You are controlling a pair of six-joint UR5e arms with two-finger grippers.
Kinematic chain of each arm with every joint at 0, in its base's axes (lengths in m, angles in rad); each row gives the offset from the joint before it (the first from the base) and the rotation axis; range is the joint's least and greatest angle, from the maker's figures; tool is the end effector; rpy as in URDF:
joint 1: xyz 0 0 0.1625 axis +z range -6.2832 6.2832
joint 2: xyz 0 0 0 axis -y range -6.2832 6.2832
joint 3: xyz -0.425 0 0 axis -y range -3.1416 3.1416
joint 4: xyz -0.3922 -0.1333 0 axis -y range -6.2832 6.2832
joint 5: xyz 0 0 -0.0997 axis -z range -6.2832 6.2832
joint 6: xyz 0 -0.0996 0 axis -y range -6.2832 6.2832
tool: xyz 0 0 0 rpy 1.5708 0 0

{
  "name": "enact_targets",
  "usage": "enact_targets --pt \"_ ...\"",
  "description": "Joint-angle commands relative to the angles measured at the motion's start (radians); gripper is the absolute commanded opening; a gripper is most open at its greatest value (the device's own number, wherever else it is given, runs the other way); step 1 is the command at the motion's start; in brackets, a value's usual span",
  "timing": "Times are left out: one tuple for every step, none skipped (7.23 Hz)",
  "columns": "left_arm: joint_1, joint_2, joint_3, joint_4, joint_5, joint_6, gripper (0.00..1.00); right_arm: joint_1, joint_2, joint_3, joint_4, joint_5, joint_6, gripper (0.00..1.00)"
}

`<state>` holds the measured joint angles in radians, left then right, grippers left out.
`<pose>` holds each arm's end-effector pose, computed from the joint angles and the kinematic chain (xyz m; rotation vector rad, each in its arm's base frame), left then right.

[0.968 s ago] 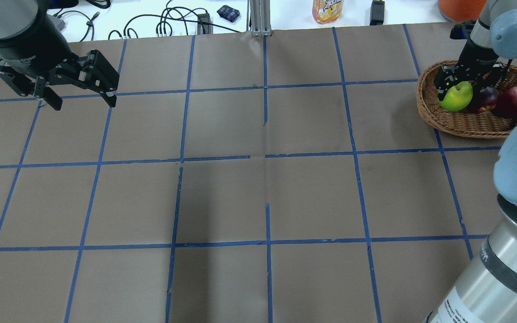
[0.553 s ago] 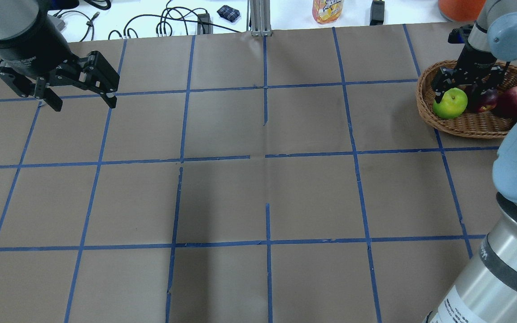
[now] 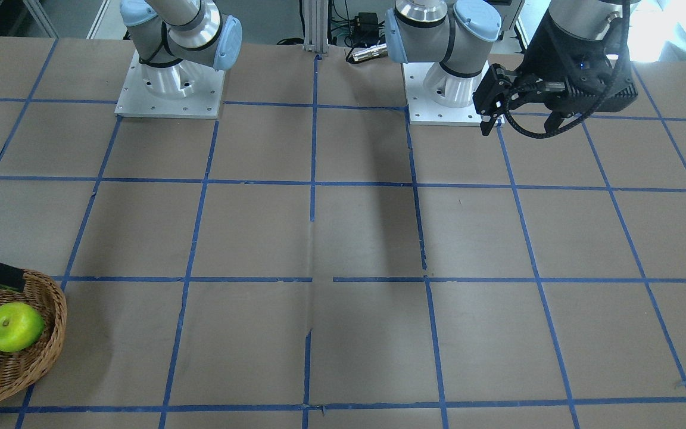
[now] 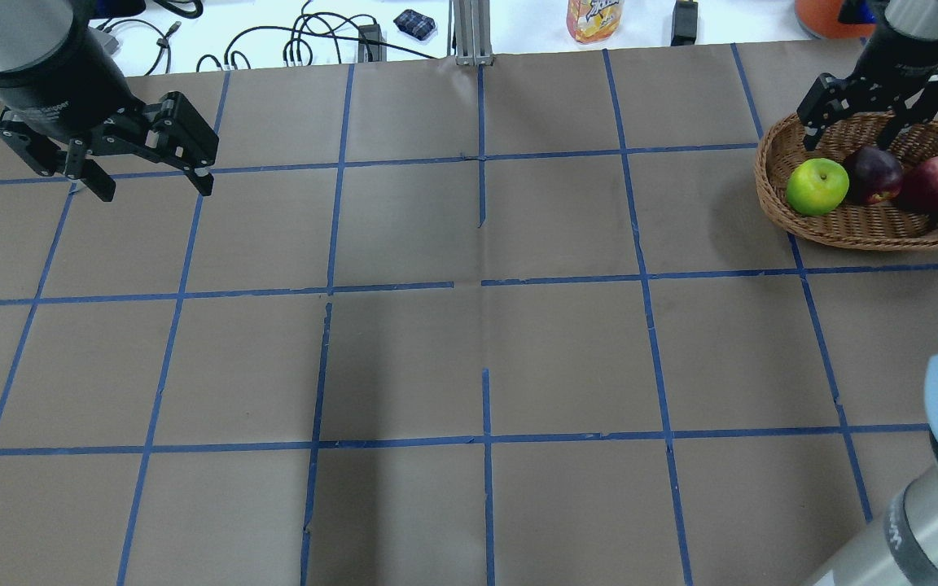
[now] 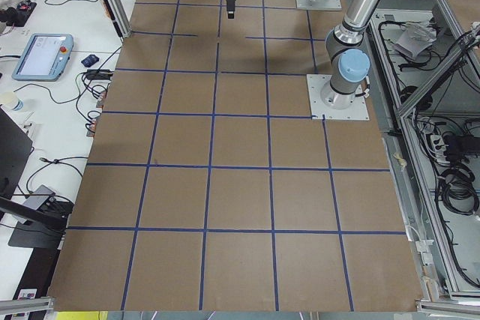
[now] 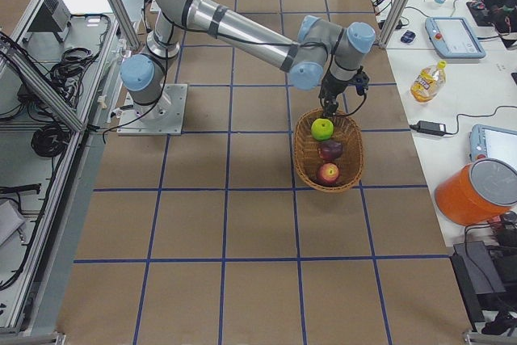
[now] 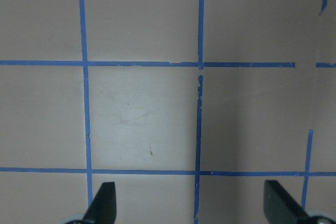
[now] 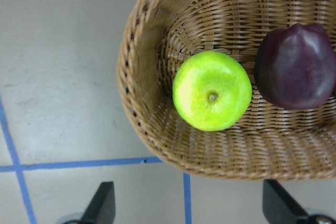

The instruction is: Put all apples into basket

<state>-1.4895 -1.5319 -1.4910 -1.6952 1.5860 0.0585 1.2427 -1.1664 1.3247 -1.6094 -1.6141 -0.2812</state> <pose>-0.0930 -0.4812 0.5335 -0.0356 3.1266 0.0106 -0.0846 -0.6490 0.3807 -0.0693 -3.1291 -0.1992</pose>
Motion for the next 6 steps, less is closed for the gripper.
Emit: enact_targets --pt "-0.003 -0.002 0.000 0.000 0.000 0.000 1.00 0.087 -0.175 0.001 0.173 0.020 0.106 1.00" --pt "-0.005 0.009 0.000 -0.010 -0.001 0.000 1.00 0.184 -0.231 0.007 0.207 0.020 0.202 1.00" --pt "-0.005 0.001 0.001 -0.011 -0.009 0.000 1.00 0.289 -0.260 0.027 0.213 0.017 0.317 1.00" --pt "-0.005 -0.004 0.001 -0.009 -0.017 -0.002 1.00 0.344 -0.297 0.066 0.215 0.017 0.386 1.00" --pt "-0.005 0.005 0.000 -0.009 -0.012 -0.002 1.00 0.342 -0.362 0.143 0.217 0.045 0.386 1.00" --pt "-0.005 0.010 0.001 -0.011 -0.009 -0.002 1.00 0.334 -0.412 0.256 0.186 0.049 0.379 1.00"
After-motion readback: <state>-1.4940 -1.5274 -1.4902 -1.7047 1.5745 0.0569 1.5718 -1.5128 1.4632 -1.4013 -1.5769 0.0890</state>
